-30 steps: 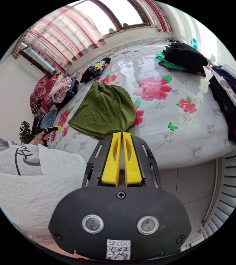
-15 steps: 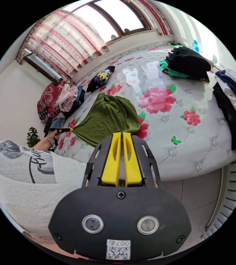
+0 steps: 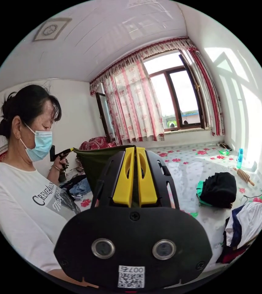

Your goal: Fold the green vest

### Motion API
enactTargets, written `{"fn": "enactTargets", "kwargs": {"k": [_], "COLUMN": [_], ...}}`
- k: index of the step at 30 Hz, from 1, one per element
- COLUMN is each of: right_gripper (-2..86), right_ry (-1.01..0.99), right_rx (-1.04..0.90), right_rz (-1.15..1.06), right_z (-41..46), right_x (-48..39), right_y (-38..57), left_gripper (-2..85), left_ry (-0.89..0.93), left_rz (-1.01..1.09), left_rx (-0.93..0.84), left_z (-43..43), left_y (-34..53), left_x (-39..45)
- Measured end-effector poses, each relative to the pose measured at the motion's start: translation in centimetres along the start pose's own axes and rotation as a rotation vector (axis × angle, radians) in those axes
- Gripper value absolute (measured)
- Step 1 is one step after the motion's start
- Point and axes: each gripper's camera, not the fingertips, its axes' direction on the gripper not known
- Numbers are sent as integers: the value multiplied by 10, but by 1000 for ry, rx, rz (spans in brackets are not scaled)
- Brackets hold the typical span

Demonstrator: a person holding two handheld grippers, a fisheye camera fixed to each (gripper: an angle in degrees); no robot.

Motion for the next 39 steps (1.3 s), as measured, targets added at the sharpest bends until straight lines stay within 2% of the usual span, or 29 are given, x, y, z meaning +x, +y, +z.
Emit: {"fn": "enactTargets", "kwargs": {"k": [3,6,8,10,13,15,22,27,31,35,39], "right_gripper": [-2,-2,-3,-3,-3,-3,-3,-3,-3,-3,-3], "right_ry": [-6,-7,15,49,98,117,89,78,113,121,115], "right_rx": [-11,-128,-207,-259,-246,-167,-11,-104,-259,-485,-683], "right_rz": [-15,31,53,49,46,37,-146,-184,-136,1,167], "right_z": [11,57,94,128,159,158,116,113,132,165,194], "right_x": [3,27,45,60,77,79,40,31,39,59,80], "right_y": [-7,-9,-12,-20,-44,-72,-108,-48,29,137,243], "left_gripper": [-10,-10,-10,-10,-10,-10,-10,-10,-10,-10,-9], "left_ry": [-37,-116,-104,-69,25,66,70,46,17,-13,28], "left_rz": [-6,-59,-155,-225,-315,-375,-174,-101,-129,-305,-575], "left_rx": [-33,-190,-302,-319,-235,-149,20,-69,-258,-458,-524], "left_z": [8,62,115,143,157,149,72,51,62,83,88], "left_y": [5,18,29,27,1,-20,-72,-33,46,160,261], "left_x": [-12,-46,-80,-103,-130,-144,-119,-100,-100,-112,-125]}}
